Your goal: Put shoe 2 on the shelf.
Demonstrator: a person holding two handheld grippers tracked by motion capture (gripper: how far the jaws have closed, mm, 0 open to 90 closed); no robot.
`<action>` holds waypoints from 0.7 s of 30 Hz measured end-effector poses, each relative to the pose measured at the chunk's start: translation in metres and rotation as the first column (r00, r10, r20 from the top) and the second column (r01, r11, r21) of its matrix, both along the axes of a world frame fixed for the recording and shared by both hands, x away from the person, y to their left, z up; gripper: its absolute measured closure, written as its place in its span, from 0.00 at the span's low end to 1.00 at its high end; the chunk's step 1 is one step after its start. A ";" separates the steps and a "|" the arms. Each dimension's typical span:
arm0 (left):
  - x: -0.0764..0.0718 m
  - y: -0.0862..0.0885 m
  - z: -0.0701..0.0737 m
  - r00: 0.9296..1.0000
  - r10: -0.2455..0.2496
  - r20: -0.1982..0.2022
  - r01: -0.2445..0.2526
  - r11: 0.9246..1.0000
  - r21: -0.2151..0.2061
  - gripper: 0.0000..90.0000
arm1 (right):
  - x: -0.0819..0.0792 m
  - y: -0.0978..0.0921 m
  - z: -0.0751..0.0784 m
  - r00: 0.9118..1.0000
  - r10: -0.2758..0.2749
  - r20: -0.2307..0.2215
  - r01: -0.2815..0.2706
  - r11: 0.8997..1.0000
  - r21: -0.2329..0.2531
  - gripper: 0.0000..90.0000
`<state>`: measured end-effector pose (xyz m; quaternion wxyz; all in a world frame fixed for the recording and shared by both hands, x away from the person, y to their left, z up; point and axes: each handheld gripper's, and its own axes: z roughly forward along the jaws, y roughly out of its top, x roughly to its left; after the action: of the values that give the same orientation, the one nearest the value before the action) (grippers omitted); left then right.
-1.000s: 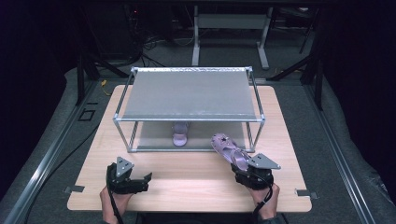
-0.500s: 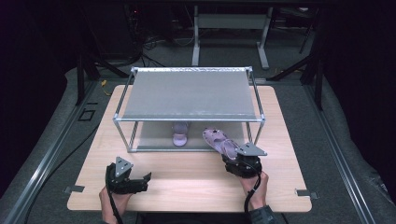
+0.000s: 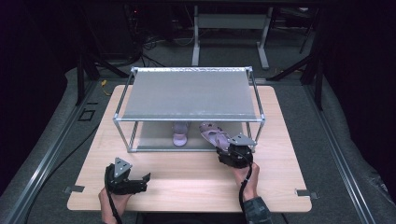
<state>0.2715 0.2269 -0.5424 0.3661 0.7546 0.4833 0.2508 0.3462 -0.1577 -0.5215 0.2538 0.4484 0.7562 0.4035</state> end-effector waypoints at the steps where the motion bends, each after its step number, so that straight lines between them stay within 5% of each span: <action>1: 0.000 0.000 0.000 1.000 0.001 -0.001 -0.001 1.000 0.000 0.00 | 0.002 0.001 0.000 1.000 0.000 -0.004 0.000 1.000 0.002 0.42; 21: 0.000 0.001 -0.004 1.000 0.002 -0.006 -0.002 1.000 -0.011 0.00 | 0.039 0.034 -0.016 0.994 -0.090 -0.064 0.088 0.995 -0.036 0.41</action>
<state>0.2710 0.2275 -0.5461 0.3682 0.7529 0.4867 0.2463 0.3856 -0.1236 -0.5380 0.2539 0.4904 0.7499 0.3643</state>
